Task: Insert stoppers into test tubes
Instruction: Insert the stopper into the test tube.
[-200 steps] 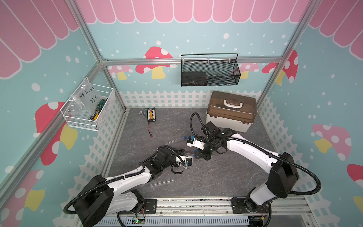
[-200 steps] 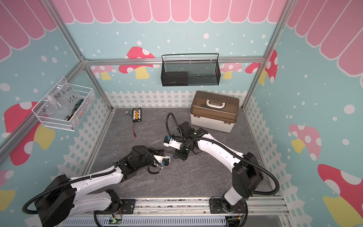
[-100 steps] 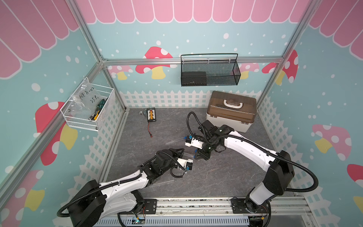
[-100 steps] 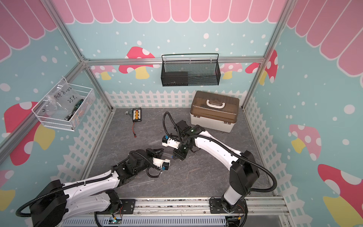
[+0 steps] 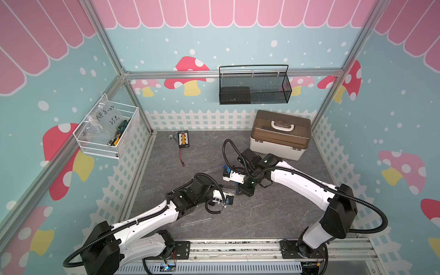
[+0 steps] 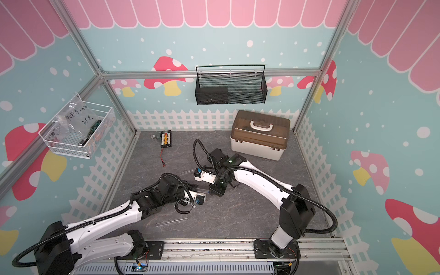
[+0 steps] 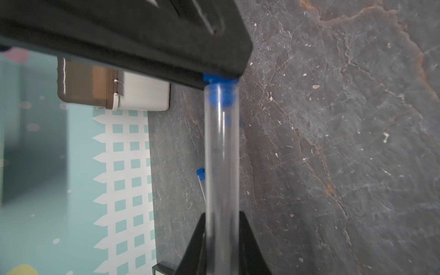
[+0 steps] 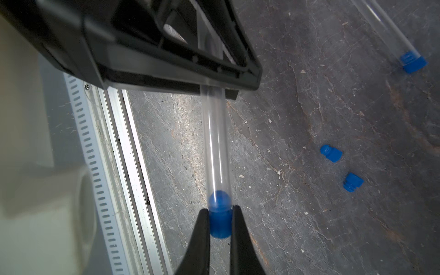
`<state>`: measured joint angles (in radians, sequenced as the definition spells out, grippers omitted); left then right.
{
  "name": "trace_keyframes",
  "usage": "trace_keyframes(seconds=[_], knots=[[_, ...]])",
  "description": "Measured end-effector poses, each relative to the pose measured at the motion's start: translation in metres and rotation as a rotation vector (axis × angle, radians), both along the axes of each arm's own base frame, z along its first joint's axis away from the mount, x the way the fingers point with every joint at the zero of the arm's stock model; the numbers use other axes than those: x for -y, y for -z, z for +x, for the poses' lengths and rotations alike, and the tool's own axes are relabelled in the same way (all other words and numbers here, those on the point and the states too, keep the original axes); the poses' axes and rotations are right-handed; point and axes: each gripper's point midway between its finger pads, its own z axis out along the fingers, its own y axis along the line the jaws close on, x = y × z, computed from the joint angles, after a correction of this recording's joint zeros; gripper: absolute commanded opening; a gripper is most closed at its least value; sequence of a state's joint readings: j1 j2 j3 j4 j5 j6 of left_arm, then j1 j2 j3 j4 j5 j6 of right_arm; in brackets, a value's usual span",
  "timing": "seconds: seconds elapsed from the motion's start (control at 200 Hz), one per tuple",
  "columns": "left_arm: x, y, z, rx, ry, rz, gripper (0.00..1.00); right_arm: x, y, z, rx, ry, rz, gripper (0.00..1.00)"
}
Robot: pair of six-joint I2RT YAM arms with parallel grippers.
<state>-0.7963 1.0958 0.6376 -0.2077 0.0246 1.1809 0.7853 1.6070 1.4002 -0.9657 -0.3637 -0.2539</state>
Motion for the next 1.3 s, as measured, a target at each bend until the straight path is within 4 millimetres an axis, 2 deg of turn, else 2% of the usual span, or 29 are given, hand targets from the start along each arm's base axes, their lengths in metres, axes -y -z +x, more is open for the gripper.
trace_keyframes(seconds=[0.64, 0.92, 1.081, 1.301], knots=[[-0.001, -0.004, -0.001, 0.070, 0.086, 0.076, 0.00, -0.008, 0.005, -0.009, -0.086, 0.020, 0.069, 0.00], [-0.002, -0.003, 0.001, 0.106, 0.097, 0.092, 0.00, -0.007, 0.007, -0.007, -0.072, 0.032, 0.084, 0.00], [-0.001, -0.010, 0.001, 0.153, 0.102, 0.103, 0.00, -0.006, 0.003, -0.007, -0.041, 0.041, 0.133, 0.00], [0.000, -0.016, -0.001, 0.182, 0.117, 0.102, 0.00, -0.004, -0.002, -0.010, -0.011, 0.054, 0.192, 0.18]])
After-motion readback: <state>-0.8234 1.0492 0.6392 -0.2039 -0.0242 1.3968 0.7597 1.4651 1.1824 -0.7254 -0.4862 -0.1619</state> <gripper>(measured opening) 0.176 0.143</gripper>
